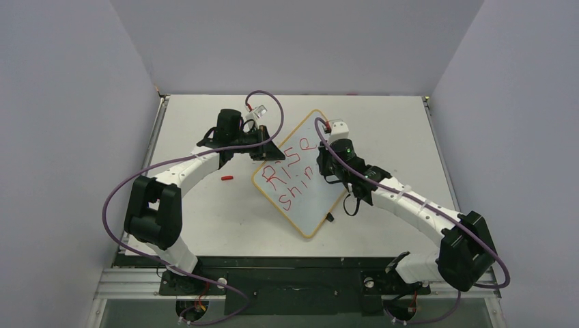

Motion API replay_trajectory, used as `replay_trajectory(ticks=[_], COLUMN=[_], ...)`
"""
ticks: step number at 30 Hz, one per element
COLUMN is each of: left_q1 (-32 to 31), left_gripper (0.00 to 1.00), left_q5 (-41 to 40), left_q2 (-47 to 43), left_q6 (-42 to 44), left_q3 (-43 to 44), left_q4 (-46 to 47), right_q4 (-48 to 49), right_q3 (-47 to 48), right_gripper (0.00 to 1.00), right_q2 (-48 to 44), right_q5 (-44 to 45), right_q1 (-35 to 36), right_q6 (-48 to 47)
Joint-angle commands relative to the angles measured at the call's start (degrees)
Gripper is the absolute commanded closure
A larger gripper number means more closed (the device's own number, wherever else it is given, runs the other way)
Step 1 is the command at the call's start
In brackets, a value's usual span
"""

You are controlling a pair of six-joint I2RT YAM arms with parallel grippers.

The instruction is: Write a sentence on the whiteboard

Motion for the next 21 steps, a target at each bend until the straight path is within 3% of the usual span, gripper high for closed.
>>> replay_trajectory(ticks=[1,21], left_q1=[0.4,0.5], left_gripper=[1.0,1.0], left_q5=[-1.5,-1.4], left_q2=[-1.8,-1.4], left_q6=[2.3,2.4], left_q3=[1.1,1.1], left_q4=[2.0,1.8], right_q4=[3.5,5.2], right_q3=[2.6,3.6], right_gripper=[1.0,1.0], right_q2=[1.3,4.5], right_q5=[-0.9,-3.0], right_q1=[-0.5,-3.6], right_q6=[0.2,1.6])
